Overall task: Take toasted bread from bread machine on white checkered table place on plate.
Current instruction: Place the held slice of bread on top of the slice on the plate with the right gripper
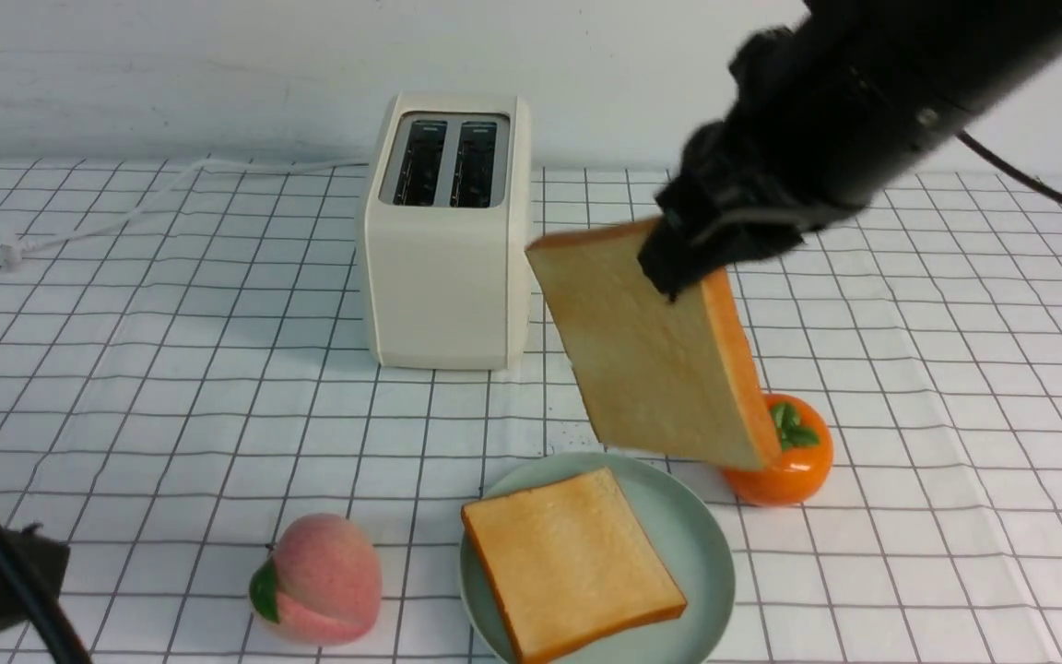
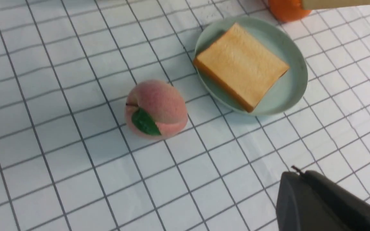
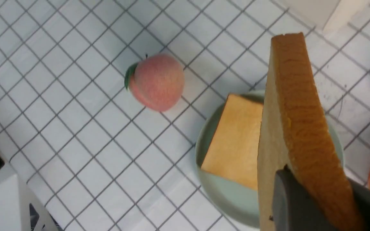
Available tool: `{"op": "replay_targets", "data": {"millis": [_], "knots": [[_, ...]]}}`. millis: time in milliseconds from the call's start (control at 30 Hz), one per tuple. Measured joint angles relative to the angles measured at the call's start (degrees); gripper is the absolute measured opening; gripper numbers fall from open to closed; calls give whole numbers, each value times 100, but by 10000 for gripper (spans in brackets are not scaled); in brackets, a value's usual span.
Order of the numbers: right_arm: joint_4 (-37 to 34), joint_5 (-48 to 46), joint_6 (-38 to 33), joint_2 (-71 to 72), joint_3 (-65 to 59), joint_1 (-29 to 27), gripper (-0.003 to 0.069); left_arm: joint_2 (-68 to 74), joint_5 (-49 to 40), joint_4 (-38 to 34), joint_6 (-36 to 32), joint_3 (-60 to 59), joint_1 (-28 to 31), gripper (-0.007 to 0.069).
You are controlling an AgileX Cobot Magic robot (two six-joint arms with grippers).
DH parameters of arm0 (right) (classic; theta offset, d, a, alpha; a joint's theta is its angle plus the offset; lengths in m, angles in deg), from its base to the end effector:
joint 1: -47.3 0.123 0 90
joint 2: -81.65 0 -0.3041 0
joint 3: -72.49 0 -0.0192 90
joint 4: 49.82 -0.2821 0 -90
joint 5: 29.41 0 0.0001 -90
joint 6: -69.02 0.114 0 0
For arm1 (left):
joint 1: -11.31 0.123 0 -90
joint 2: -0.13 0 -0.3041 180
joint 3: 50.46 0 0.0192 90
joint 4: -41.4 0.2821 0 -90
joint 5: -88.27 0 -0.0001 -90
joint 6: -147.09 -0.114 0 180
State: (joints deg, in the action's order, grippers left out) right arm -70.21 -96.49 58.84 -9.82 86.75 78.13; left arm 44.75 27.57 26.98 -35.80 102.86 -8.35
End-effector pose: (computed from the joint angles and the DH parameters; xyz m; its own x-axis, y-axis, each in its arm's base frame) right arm 0.2763 0.2075 0.4220 -0.6627 -0.4329 -0.6111 -0.6743 0.6999 0.2355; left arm 0.1124 -0.0665 0.3718 -0.6547 0.1565 -0.7395 0.4346 0.8784 -0.1988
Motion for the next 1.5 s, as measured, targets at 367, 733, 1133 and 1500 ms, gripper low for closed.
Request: {"op": "replay_targets", "data": {"millis": [367,733,1133,1500], "knots": [[-1801,1800,-582,665,-2602,0,105,0,7,-47,-428,-580,0,-13],[-4166,1679,-2541,-776,-2616,-789,105,0,116,-350,-456,-580,0,-13],[-4717,1275,-2805,-1648,-2616,-1318,105,0,97,-360,-468,-580,0,-13],[-4041,1650,-2655,-1704,-2616,-1431,439,0,86,-360,-468,-580,0,-13]]}}
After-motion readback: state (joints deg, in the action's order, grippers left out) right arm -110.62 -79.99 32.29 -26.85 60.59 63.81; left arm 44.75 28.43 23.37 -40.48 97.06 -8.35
